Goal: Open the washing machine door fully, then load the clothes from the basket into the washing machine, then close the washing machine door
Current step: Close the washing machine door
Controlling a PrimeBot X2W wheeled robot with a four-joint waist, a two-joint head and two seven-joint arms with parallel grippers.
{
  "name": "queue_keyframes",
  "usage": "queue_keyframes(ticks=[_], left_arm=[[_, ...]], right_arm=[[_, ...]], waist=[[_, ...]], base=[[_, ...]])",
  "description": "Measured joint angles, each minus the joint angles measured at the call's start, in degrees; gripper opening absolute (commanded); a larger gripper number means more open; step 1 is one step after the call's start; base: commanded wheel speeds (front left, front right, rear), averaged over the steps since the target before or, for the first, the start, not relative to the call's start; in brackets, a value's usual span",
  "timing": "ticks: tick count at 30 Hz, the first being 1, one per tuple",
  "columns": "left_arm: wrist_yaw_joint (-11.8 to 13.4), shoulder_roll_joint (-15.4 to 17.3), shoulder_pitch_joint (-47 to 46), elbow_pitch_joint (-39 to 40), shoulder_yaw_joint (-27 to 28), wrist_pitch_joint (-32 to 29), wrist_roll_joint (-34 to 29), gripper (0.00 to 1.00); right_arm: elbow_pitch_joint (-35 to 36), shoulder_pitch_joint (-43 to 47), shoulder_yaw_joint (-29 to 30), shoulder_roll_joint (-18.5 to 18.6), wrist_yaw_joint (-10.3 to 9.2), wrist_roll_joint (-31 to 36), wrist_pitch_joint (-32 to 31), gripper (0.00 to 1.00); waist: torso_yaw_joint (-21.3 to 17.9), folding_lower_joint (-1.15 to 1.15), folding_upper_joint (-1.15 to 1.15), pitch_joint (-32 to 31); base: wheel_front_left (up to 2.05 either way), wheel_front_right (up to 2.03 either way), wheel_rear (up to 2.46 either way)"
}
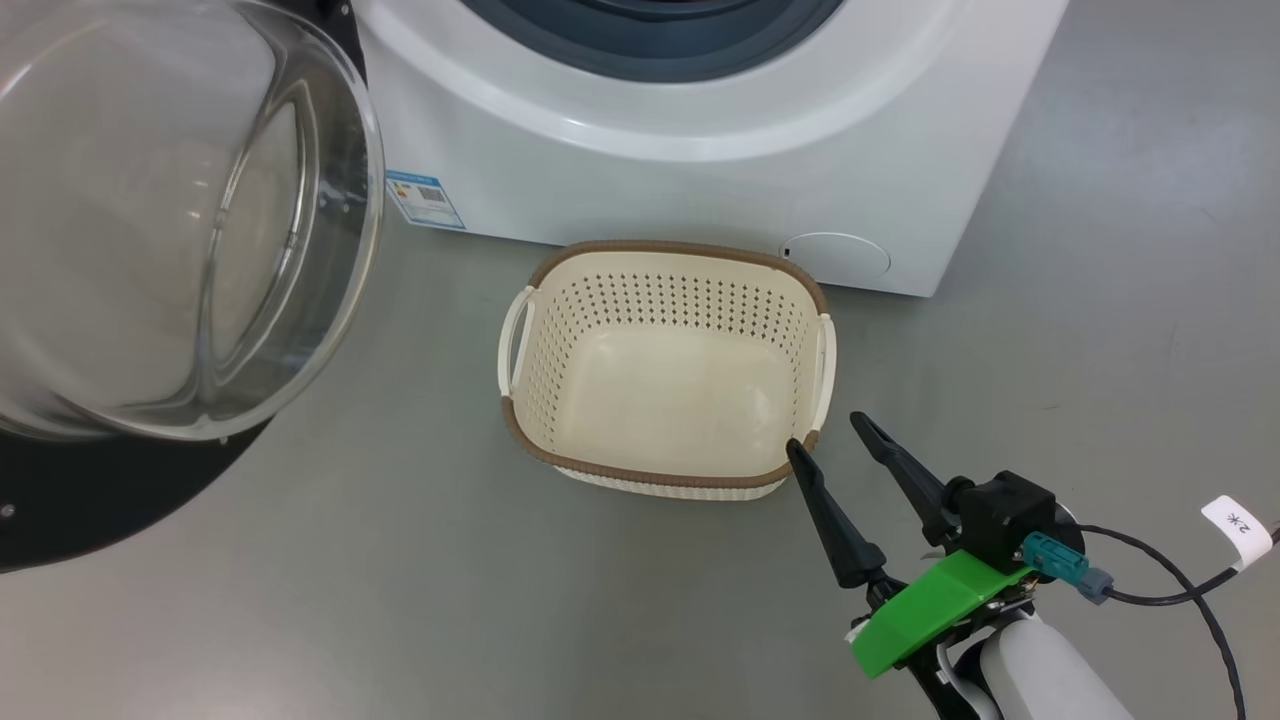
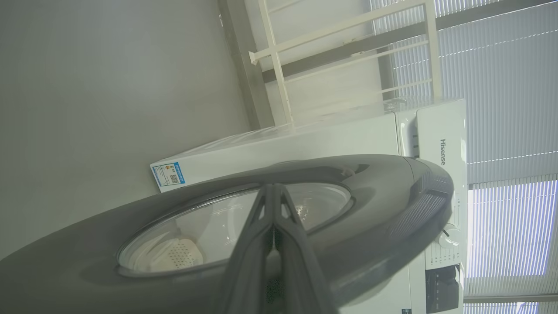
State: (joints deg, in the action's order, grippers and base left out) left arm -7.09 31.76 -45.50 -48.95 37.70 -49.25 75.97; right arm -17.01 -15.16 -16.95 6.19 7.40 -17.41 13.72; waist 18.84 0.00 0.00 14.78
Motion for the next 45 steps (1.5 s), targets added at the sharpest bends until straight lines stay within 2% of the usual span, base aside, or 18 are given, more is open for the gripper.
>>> queue_keyframes(ticks=[4,12,25,35,45], left_arm=[[0.0,-1.1,2.1,2.7,-0.7,-1.8,0.1,0.00],[0.0,-5.2,7.1,7.2,-1.1,-6.3,2.4,0.00],[0.4,-10.3,12.7,16.6,-0.6,-10.3,5.7,0.00],[1.3,-16.8,19.4,26.4,-2.6,-13.9,7.6,0.00],[3.6,-23.0,23.9,35.7,-5.2,-16.4,8.7,0.00]], right_arm=[[-0.4,0.0,0.0,-0.3,0.00,-0.3,0.0,1.00],[-1.8,0.2,0.0,-0.7,0.00,-0.9,0.5,1.00],[-2.7,1.1,0.5,-1.4,0.00,-1.3,0.6,1.00],[-1.9,1.4,0.9,-2.0,0.00,-1.3,0.6,1.00],[-1.1,2.5,1.1,-2.3,0.00,-1.4,0.6,1.00]], waist=[[-0.1,0.00,0.00,-0.6],[-0.6,0.00,0.00,-2.3],[-1.6,0.00,0.00,-4.2],[-2.7,0.00,0.00,-5.2],[-3.9,0.00,0.00,-7.1]], base=[[0.00,0.00,0.00],[0.00,0.00,0.00],[0.00,0.00,0.00],[0.00,0.00,0.00],[0.00,0.00,0.00]])
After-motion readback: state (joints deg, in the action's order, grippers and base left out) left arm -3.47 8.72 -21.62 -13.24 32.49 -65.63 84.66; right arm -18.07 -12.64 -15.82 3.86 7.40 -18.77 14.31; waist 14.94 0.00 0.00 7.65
